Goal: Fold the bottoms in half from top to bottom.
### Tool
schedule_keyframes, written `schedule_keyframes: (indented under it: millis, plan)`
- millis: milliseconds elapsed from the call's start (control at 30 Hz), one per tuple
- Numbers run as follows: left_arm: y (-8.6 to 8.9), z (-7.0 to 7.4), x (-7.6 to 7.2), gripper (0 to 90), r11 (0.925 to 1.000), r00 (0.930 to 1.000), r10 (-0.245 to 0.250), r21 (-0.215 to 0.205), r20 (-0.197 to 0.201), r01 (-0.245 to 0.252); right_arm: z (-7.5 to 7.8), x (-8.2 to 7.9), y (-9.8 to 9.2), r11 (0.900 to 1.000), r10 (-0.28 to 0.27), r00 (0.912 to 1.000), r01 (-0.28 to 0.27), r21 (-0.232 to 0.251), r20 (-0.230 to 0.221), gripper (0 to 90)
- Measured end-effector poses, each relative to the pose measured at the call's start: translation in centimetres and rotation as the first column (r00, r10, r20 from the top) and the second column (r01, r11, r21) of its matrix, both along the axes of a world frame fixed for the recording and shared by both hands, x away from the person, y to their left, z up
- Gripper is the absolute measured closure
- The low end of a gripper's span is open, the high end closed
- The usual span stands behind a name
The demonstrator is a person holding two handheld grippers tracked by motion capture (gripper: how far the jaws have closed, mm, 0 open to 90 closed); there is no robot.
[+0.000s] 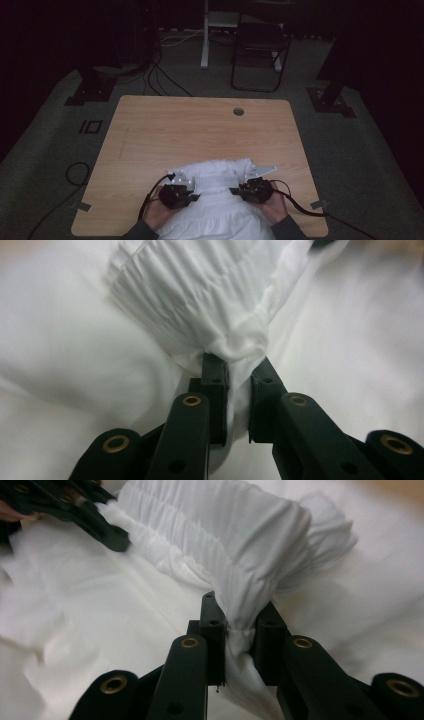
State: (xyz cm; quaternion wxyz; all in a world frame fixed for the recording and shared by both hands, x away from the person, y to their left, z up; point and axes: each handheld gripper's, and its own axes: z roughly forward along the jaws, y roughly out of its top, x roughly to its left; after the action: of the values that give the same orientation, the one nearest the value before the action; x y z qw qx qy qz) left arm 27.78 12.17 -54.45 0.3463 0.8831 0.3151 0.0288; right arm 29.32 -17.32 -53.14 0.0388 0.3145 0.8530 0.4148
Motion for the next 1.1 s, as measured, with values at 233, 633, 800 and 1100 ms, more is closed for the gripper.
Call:
schedule_keyframes:
  millis: [233,633,800,1100]
  plan:
    - [-0.3,-0.2,2.5,81.2,0.9959,0.9917,-0.011,0.09,0.128,-0.001,-1.9,0.5,1.2,0.995,-0.011,0.9998,0.009,-0.104,-0.019,77.7]
    - [-1.2,0.1,8.1,80.4,0.9924,0.9906,0.07,0.093,0.117,-0.082,-2.3,8.8,1.7,0.984,-0.11,0.9922,0.117,-0.132,0.059,78.4]
    - [-0.8,0.6,12.6,80.7,0.9747,0.976,0.1,0.178,0.194,-0.135,-2.2,10.3,3.1,0.982,-0.144,0.9886,0.148,-0.117,0.044,78.4]
    - [-2.6,1.0,18.8,80.7,0.9424,0.9546,0.139,0.261,0.263,-0.209,-2.1,16.3,3.4,0.968,-0.23,0.972,0.234,-0.09,0.045,78.4]
